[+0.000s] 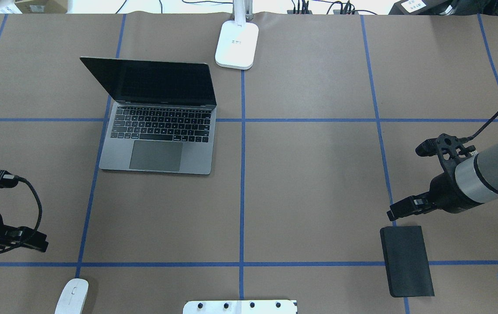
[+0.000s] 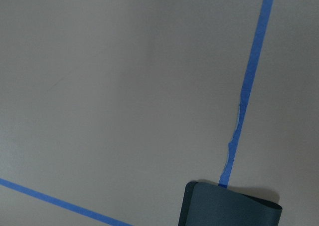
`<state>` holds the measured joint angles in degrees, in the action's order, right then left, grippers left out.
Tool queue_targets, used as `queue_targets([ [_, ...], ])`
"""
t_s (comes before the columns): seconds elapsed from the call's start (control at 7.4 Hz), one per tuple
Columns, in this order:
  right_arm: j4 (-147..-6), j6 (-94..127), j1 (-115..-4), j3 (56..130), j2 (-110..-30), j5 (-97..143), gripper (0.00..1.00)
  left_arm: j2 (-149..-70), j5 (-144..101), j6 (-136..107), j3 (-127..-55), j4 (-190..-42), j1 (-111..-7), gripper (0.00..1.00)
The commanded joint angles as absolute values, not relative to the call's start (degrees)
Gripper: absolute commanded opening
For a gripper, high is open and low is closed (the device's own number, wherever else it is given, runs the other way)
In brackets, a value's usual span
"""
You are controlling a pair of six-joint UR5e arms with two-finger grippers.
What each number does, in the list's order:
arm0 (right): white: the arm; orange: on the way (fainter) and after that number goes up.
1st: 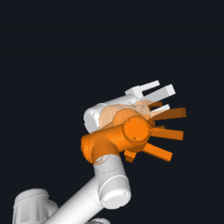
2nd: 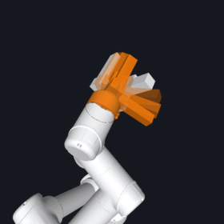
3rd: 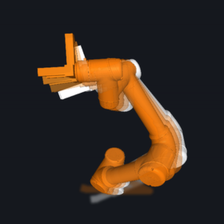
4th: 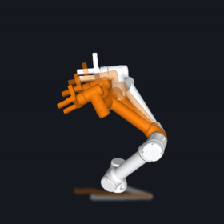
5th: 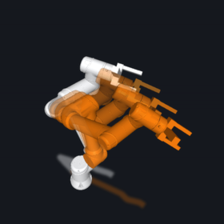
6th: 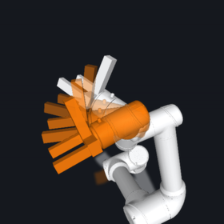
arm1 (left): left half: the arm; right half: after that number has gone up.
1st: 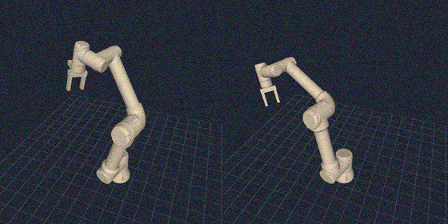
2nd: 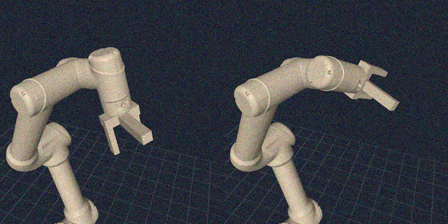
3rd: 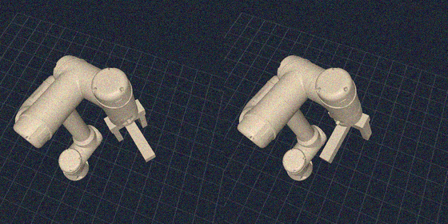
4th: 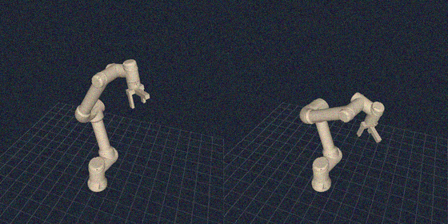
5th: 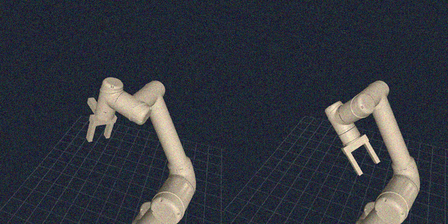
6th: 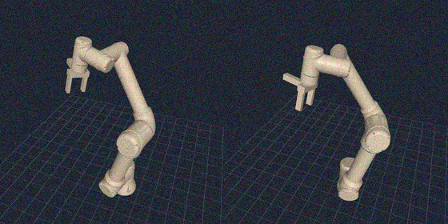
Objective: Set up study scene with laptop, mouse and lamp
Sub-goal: 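Move the left gripper to the white mouse while the right gripper nears the mouse pad, then grasp the white mouse with the left gripper while the right gripper lowers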
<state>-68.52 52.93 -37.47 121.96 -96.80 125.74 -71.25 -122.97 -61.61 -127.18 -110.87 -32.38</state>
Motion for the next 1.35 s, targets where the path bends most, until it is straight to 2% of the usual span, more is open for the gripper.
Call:
queue_targets([
  [0.0,-68.55,52.91,-34.46,121.82,-96.59,121.83,0.99,-70.22,-120.78,-69.05,-126.74,-113.19,-24.56,1.0],
  [0.81,-68.64,52.91,-31.47,121.46,-95.45,119.18,0.98,-73.91,-119.71,-72.86,-122.96,-114.52,-15.58,0.99],
  [1.22,-68.99,52.91,-31.38,121.38,-95.45,119.18,0.98,-77.51,-119.71,-72.42,-120.68,-114.52,-14.41,0.99],
])
